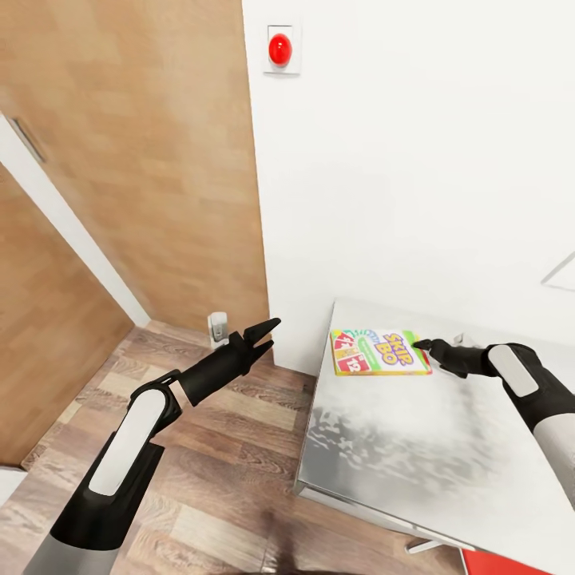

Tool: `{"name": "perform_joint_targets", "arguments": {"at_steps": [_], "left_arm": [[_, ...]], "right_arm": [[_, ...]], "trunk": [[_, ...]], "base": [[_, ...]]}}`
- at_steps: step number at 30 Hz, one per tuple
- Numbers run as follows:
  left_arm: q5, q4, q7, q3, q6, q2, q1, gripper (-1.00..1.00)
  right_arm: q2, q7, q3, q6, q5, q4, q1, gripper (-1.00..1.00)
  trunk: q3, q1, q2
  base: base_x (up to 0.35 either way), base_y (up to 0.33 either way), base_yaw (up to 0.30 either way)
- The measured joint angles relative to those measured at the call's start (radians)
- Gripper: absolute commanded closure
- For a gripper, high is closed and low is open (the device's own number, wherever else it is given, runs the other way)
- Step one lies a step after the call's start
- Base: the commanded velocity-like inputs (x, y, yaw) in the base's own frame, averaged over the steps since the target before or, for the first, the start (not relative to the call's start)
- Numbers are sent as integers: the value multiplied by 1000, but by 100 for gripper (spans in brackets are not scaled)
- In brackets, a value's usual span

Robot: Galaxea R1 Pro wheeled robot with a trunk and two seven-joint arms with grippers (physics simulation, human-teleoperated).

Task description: Put all the toys in the child's room - the three board games (two on the bed and one on the table), the two jigsaw puzzles on the table, and the tennis ball on the table - inside the toy box on the table in the child's room.

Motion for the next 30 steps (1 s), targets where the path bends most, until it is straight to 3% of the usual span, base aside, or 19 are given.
{"name": "perform_joint_targets", "arguments": {"at_steps": [9, 17, 30], "left_arm": [[0, 0, 0, 0, 0, 0, 0, -100], [0, 0, -1, 0, 0, 0, 0, -100], [0, 0, -1, -1, 0, 0, 0, -100]], "right_arm": [[1, 5, -1, -11, 6, 5, -3, -100], [-1, 79, 0, -15, 0, 6, -3, -100], [-5, 119, 2, -14, 1, 6, -1, -100]], "trunk": [[0, 0, 0], [0, 0, 0], [0, 0, 0]], "base": [[0, 0, 184], [0, 0, 234], [0, 0, 56]]}}
